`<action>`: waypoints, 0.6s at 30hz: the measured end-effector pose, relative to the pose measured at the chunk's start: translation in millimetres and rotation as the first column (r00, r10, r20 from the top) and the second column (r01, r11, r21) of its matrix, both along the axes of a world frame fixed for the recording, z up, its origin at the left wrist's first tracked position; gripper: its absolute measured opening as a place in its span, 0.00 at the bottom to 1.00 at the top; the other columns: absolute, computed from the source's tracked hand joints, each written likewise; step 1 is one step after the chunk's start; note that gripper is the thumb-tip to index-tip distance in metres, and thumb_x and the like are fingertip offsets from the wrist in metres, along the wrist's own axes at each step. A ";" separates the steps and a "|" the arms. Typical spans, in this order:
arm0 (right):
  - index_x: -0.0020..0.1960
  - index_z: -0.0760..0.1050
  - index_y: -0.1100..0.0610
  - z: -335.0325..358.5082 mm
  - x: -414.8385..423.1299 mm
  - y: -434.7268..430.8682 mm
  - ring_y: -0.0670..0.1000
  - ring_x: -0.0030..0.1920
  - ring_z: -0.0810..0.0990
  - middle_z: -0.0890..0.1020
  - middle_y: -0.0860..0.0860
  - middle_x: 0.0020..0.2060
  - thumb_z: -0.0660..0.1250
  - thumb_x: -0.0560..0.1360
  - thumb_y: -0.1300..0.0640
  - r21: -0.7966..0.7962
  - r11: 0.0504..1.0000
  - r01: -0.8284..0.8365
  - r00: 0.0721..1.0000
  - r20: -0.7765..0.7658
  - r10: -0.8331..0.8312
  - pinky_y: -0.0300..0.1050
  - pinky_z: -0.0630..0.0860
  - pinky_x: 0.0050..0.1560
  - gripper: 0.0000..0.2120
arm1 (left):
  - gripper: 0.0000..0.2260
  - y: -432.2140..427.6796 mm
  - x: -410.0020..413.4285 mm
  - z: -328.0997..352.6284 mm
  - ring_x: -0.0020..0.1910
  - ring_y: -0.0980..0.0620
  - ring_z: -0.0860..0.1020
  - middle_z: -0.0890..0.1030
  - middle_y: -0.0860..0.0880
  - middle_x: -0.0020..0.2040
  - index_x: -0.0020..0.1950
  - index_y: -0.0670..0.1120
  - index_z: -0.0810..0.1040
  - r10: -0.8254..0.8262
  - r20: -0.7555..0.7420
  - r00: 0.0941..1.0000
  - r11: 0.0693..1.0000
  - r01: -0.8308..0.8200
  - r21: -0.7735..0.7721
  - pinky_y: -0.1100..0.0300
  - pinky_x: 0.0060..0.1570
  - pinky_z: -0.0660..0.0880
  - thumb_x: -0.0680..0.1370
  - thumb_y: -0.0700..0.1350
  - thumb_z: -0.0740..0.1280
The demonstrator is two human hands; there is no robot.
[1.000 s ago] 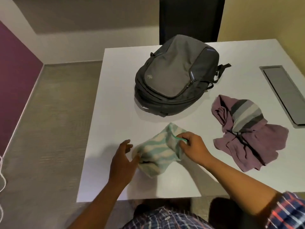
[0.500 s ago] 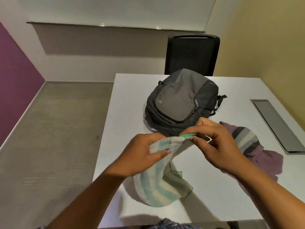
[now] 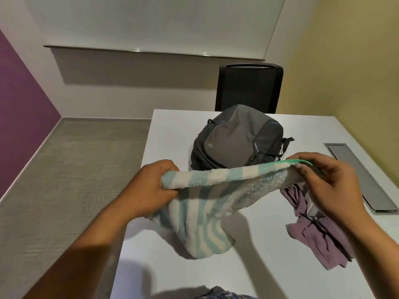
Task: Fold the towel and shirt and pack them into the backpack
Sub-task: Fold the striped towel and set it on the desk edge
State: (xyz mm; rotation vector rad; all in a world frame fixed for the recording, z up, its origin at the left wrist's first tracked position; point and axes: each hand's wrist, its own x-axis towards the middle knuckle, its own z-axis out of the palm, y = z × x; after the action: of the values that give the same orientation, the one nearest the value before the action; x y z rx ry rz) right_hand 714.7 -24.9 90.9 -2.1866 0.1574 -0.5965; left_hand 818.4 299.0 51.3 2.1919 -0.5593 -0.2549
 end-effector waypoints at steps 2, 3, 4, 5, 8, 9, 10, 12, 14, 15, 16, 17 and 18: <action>0.46 0.80 0.47 7.6 3.2 -2.9 0.36 0.38 0.80 0.83 0.34 0.41 0.66 0.77 0.69 0.006 1.000 0.006 1.000 0.028 -0.006 0.27 0.73 0.43 0.17 | 0.11 1.7 5.3 9.0 0.37 0.53 0.78 0.79 0.51 0.37 0.40 0.52 0.74 0.047 0.018 0.999 0.999 -0.047 -0.008 0.53 0.38 0.75 0.68 0.40 0.75; 0.46 0.79 0.45 11.2 4.4 -4.9 0.35 0.40 0.80 0.83 0.32 0.41 0.66 0.77 0.69 0.013 1.000 0.013 0.999 0.044 -0.014 0.27 0.73 0.45 0.18 | 0.12 2.6 7.7 14.8 0.36 0.53 0.77 0.78 0.51 0.36 0.40 0.51 0.73 0.067 0.043 0.997 0.998 -0.067 -0.019 0.56 0.36 0.73 0.68 0.41 0.76; 0.46 0.79 0.43 14.6 5.8 -7.6 0.35 0.42 0.81 0.83 0.31 0.41 0.66 0.77 0.69 0.020 0.999 0.026 0.998 0.060 -0.027 0.27 0.73 0.48 0.19 | 0.14 3.0 9.7 21.7 0.35 0.55 0.76 0.77 0.52 0.36 0.40 0.51 0.73 0.085 0.062 0.994 0.996 -0.083 -0.042 0.60 0.35 0.71 0.67 0.41 0.78; 0.45 0.79 0.41 17.9 7.0 -10.2 0.36 0.44 0.81 0.83 0.31 0.42 0.66 0.77 0.68 0.029 0.999 0.041 0.996 0.075 -0.043 0.28 0.73 0.50 0.20 | 0.15 4.4 11.2 28.7 0.35 0.57 0.75 0.77 0.51 0.37 0.41 0.51 0.74 0.103 0.063 0.993 0.991 -0.097 -0.090 0.63 0.34 0.70 0.65 0.41 0.79; 0.42 0.81 0.37 23.2 9.7 -18.1 0.40 0.47 0.81 0.84 0.35 0.43 0.66 0.77 0.68 0.064 0.996 0.061 0.994 0.085 -0.067 0.32 0.75 0.53 0.24 | 0.16 14.7 17.5 44.0 0.35 0.61 0.76 0.81 0.51 0.38 0.45 0.53 0.80 0.136 0.005 0.991 0.958 -0.130 -0.255 0.69 0.36 0.73 0.66 0.35 0.78; 0.42 0.81 0.37 23.7 9.0 -18.3 0.39 0.46 0.81 0.84 0.35 0.42 0.66 0.77 0.68 0.074 0.996 0.049 0.995 0.080 -0.055 0.32 0.75 0.52 0.24 | 0.17 18.3 19.7 46.9 0.35 0.62 0.77 0.82 0.55 0.38 0.44 0.54 0.81 0.158 0.019 0.987 0.951 -0.147 -0.273 0.70 0.36 0.73 0.68 0.33 0.76; 0.41 0.81 0.39 24.2 8.0 -16.1 0.38 0.44 0.81 0.84 0.35 0.41 0.67 0.77 0.68 0.079 0.997 0.020 0.997 0.073 -0.026 0.31 0.75 0.50 0.23 | 0.16 21.1 22.0 49.2 0.35 0.62 0.78 0.82 0.57 0.37 0.43 0.54 0.82 0.199 0.049 0.979 0.941 -0.177 -0.289 0.70 0.36 0.74 0.70 0.32 0.74; 0.41 0.81 0.44 22.1 4.7 -7.5 0.41 0.37 0.79 0.85 0.43 0.38 0.67 0.77 0.68 0.103 0.993 -0.063 0.997 0.046 0.058 0.32 0.75 0.41 0.19 | 0.15 25.4 28.3 54.7 0.35 0.63 0.78 0.82 0.56 0.37 0.41 0.52 0.83 0.344 0.127 0.930 0.891 -0.280 -0.357 0.67 0.36 0.75 0.71 0.31 0.72; 0.42 0.84 0.48 17.1 0.4 6.6 0.46 0.35 0.79 0.85 0.52 0.37 0.68 0.76 0.65 0.173 0.969 -0.179 0.984 0.005 0.180 0.37 0.76 0.39 0.13 | 0.17 30.8 37.2 64.2 0.37 0.63 0.78 0.81 0.55 0.41 0.43 0.54 0.81 0.490 0.188 0.851 0.807 -0.361 -0.468 0.64 0.40 0.76 0.71 0.30 0.72; 0.44 0.84 0.50 14.0 -2.0 15.0 0.46 0.36 0.80 0.85 0.52 0.37 0.68 0.75 0.62 0.218 0.946 -0.240 0.968 -0.018 0.250 0.40 0.77 0.39 0.09 | 0.17 33.7 42.7 70.4 0.39 0.62 0.79 0.82 0.53 0.43 0.45 0.54 0.81 0.542 0.197 0.817 0.764 -0.381 -0.521 0.63 0.42 0.78 0.71 0.30 0.71; 0.45 0.84 0.51 10.2 -4.4 23.1 0.47 0.37 0.81 0.85 0.52 0.37 0.68 0.75 0.59 0.254 0.922 -0.293 0.949 -0.043 0.313 0.43 0.78 0.40 0.07 | 0.17 35.8 48.0 76.8 0.41 0.60 0.80 0.82 0.51 0.44 0.45 0.54 0.81 0.575 0.205 0.792 0.732 -0.386 -0.561 0.61 0.45 0.79 0.70 0.31 0.70; 0.46 0.84 0.51 6.2 -6.2 30.9 0.50 0.37 0.81 0.85 0.53 0.38 0.68 0.75 0.57 0.275 0.900 -0.338 0.928 -0.060 0.367 0.47 0.78 0.40 0.06 | 0.16 36.3 53.1 83.8 0.43 0.57 0.81 0.83 0.49 0.46 0.46 0.54 0.82 0.598 0.220 0.771 0.712 -0.384 -0.588 0.60 0.46 0.79 0.70 0.32 0.69; 0.46 0.84 0.52 2.3 -7.5 37.6 0.53 0.37 0.81 0.85 0.53 0.38 0.68 0.75 0.57 0.288 0.882 -0.372 0.911 -0.069 0.407 0.49 0.78 0.40 0.05 | 0.17 34.9 58.4 90.7 0.44 0.56 0.82 0.83 0.48 0.47 0.46 0.54 0.82 0.613 0.236 0.754 0.699 -0.379 -0.606 0.59 0.47 0.79 0.70 0.32 0.68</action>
State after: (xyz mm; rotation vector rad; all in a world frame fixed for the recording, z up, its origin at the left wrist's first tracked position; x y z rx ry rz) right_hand 707.2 12.8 93.2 -1.9147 -0.1301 -0.1913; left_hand 876.8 333.9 142.0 1.7507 -0.1765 0.6368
